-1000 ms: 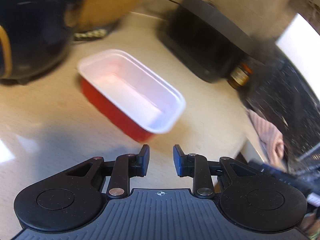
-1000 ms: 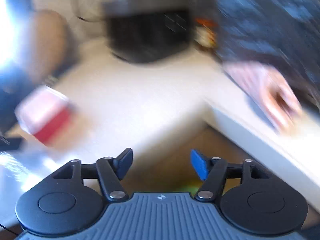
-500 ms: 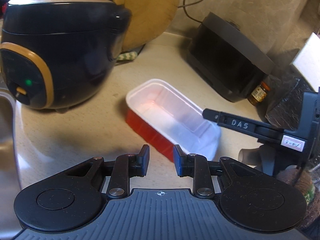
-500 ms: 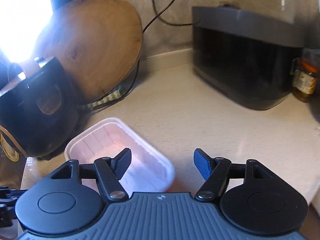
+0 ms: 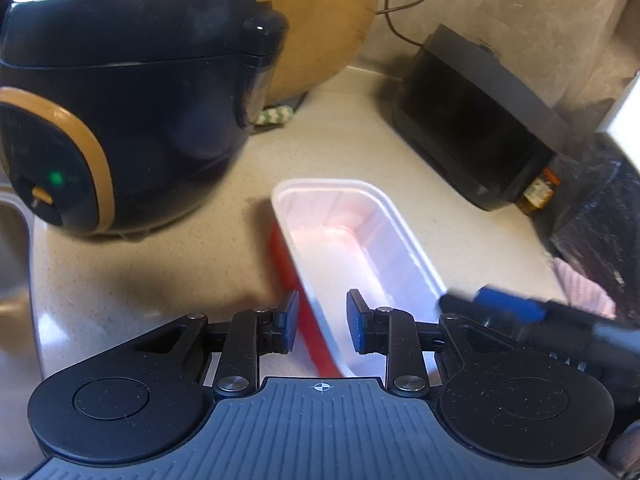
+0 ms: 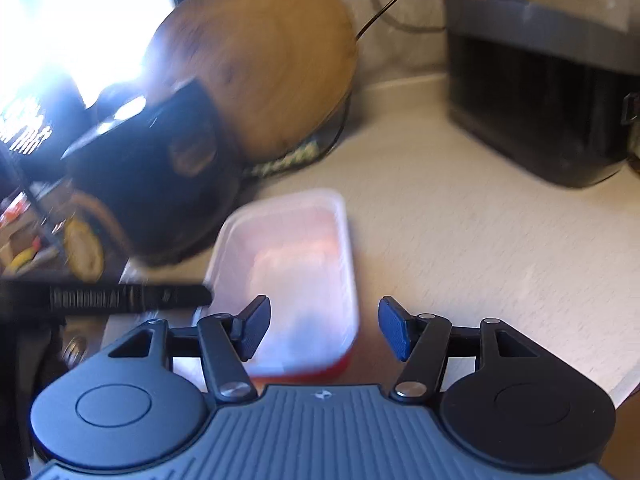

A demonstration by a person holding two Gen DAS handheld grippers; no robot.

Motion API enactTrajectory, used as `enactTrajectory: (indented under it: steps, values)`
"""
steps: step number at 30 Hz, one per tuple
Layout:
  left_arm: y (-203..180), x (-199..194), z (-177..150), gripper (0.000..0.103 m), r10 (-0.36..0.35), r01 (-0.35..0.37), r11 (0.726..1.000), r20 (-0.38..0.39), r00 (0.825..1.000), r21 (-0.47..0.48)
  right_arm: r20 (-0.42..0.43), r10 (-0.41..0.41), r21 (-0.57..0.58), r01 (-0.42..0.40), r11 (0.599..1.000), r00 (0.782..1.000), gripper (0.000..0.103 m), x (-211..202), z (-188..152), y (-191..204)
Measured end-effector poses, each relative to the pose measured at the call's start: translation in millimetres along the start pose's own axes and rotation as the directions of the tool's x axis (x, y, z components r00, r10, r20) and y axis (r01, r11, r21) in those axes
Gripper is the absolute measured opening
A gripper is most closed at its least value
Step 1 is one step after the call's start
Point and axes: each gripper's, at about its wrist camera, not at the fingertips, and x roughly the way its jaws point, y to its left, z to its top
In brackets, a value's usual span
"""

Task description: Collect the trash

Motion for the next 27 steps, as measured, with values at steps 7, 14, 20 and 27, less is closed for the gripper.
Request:
enactTrajectory:
  steps: [7,14,20,27]
  values:
    - [0,25,-1,0.031,-0.017,0.018,1.0,-0.053,0.998,0.016,-0.143,0.106,0.225,-0.072,0.972,0.984,0.028,49,-3,-21]
    - [-26,19,-12,0.03,-0.153,0.154,0.988,-0.089,0.984,0.014,-0.113,0.005,0.209,0.019,0.978,0.994,0.016,-15,-34,-35]
    - [-111,5,-39,0.029,-0.387,0.402,0.909,-0.134,0.912,0.111,-0.058,-0.124,0.349,0.137,0.927,0.991,0.016,-111,-78,-97]
    - [-213,43,-121,0.029,-0.396,0.523,0.819,-0.427,0.813,0.237,-0.182,-0.24,0.581,0.301,0.756,0.953,0.017,-173,-177,-175]
